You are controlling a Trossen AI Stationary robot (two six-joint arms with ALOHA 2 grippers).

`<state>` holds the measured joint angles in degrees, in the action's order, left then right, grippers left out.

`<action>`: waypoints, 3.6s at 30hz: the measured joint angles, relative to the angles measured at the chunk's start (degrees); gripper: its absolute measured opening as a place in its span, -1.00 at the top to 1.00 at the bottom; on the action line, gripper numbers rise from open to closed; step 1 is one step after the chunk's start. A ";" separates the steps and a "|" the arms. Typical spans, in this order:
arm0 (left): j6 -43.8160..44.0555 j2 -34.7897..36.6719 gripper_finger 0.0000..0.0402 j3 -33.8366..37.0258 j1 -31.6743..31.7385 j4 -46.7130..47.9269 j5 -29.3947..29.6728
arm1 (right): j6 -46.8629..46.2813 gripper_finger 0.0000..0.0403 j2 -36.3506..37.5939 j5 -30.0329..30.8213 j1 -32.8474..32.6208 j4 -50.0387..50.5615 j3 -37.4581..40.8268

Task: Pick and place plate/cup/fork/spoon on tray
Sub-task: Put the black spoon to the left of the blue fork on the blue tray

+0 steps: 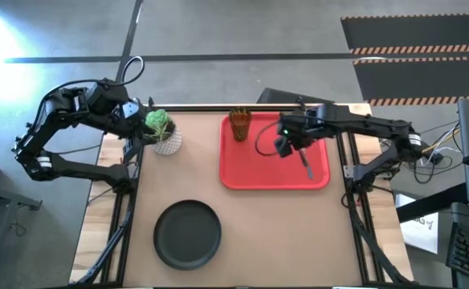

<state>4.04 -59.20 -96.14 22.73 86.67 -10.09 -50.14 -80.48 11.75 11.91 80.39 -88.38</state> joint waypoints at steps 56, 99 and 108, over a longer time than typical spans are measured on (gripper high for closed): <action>-0.27 0.37 0.27 0.00 0.00 0.92 0.00 | -5.18 0.96 0.22 -13.09 11.77 -44.73 44.91; -0.03 0.37 0.27 0.00 0.01 0.90 0.00 | 0.09 0.96 -0.97 -8.67 15.95 -46.51 42.49; 0.02 0.37 0.27 0.00 0.01 0.90 0.00 | 0.63 0.96 -0.97 -9.23 17.28 -44.34 42.60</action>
<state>4.05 -58.83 -96.14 22.73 87.57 -10.09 -49.51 -81.45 2.52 29.19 36.06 -45.78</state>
